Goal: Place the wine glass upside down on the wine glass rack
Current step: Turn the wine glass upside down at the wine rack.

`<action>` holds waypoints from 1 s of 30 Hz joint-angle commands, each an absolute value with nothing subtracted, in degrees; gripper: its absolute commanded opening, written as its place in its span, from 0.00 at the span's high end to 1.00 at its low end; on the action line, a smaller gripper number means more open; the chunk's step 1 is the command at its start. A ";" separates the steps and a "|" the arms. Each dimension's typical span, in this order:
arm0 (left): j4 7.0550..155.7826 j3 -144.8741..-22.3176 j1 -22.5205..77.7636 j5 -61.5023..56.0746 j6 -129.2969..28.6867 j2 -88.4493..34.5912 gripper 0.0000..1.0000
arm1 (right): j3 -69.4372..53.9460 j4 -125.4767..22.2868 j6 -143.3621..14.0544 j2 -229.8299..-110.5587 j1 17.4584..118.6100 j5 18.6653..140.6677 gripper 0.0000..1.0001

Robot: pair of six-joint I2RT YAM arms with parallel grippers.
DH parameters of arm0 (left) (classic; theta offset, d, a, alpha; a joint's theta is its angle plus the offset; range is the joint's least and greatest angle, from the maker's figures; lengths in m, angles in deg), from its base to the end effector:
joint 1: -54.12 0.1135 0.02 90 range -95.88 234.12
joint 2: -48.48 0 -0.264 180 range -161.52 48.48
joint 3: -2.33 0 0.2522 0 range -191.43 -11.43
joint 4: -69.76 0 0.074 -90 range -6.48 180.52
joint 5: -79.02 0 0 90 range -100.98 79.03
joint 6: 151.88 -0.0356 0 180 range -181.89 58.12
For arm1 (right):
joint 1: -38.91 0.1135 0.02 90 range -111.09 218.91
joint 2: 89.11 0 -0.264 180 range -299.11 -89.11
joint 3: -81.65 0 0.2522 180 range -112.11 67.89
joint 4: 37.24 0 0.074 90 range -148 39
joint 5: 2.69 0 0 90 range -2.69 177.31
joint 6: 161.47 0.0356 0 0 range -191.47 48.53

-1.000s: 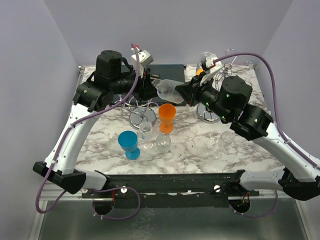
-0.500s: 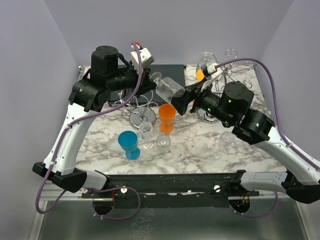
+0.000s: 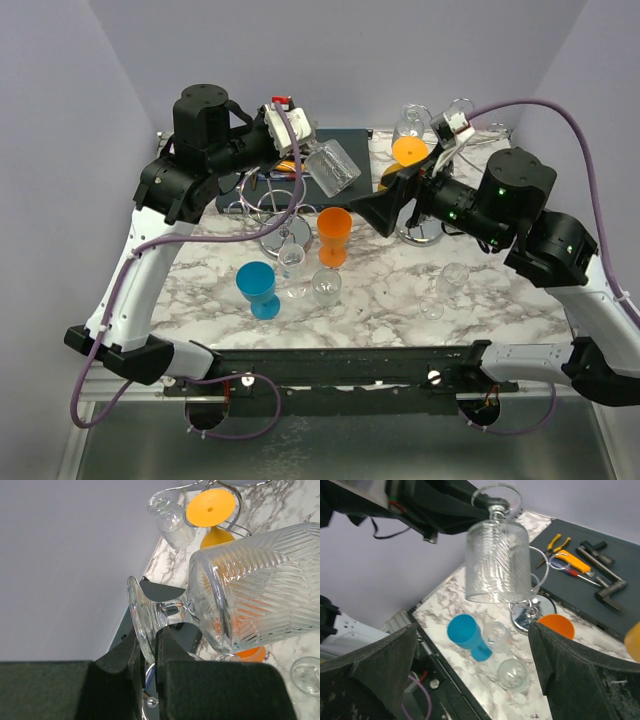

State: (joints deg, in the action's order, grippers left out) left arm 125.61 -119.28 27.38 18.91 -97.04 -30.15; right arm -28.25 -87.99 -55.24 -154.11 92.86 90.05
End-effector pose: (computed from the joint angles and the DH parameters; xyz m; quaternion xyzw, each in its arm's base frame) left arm 0.2195 -0.1304 0.5209 0.5264 0.5652 -0.1569 0.6155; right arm 0.1168 0.1575 0.5196 -0.2247 0.7074 0.3706 0.5584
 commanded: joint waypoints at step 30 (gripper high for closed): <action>111.83 -102.32 25.78 26.94 -124.67 -14.74 1.00 | -41.14 -93.79 -51.39 -172.29 93.25 83.40 0.00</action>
State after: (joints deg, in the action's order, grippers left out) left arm 116.65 -102.82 26.24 23.18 -121.22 -16.45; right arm -41.98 -96.45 -48.35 -171.42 92.86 86.29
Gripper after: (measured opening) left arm 0.097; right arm 0.998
